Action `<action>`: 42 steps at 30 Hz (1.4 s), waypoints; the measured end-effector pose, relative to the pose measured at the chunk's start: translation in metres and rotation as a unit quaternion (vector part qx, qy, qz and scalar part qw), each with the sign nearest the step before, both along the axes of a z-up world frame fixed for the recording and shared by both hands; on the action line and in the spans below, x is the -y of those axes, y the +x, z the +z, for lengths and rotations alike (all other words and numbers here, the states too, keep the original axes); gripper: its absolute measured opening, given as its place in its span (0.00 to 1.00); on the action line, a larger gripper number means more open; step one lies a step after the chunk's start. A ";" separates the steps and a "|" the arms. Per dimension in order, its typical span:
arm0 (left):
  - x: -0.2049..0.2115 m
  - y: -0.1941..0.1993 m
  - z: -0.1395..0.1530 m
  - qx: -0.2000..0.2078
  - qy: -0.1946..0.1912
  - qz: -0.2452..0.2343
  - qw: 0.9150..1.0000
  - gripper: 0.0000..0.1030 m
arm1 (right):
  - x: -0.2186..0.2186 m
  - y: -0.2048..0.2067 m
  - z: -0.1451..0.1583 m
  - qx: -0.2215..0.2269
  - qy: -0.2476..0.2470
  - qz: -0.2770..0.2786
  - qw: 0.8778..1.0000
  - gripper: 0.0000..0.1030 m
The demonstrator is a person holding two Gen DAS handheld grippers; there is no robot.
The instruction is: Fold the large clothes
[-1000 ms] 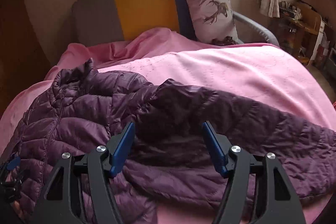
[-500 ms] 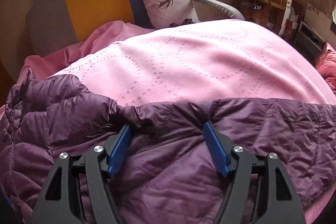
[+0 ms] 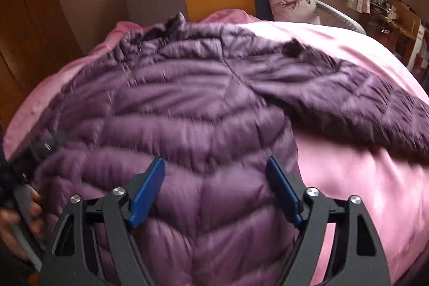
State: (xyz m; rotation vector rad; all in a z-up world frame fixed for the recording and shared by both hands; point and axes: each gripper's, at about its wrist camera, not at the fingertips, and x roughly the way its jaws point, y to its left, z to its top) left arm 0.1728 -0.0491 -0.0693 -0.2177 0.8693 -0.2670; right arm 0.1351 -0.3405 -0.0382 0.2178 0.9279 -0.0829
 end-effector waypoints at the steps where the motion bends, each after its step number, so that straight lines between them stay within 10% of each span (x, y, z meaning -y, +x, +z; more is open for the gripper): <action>1: -0.001 -0.004 -0.001 0.000 0.001 -0.004 1.000 0.96 | -0.002 -0.009 -0.007 0.002 -0.021 -0.003 1.000 0.79; 11: 0.007 -0.032 -0.005 0.018 0.039 -0.029 0.999 0.96 | 0.033 -0.035 -0.026 0.023 -0.006 -0.042 0.999 0.87; 17: 0.008 -0.028 -0.008 0.019 0.043 -0.037 0.998 0.96 | 0.093 -0.064 -0.005 0.039 0.090 -0.104 0.990 0.87; 27: 0.012 -0.032 -0.009 0.022 0.057 -0.036 0.997 0.96 | 0.331 -0.162 -0.015 0.123 0.264 -0.445 0.847 0.56; 32: 0.015 -0.030 -0.010 0.020 0.065 -0.036 0.997 0.96 | 0.384 -0.155 -0.021 0.121 0.296 -0.488 0.812 0.30; 35: 0.015 -0.030 -0.011 0.020 0.065 -0.036 0.997 0.96 | 0.397 -0.149 -0.011 0.110 0.285 -0.483 0.821 0.10; 42: 0.015 -0.030 -0.010 0.019 0.061 -0.038 0.997 0.96 | 0.322 -0.092 0.085 0.152 0.149 -0.330 0.920 0.05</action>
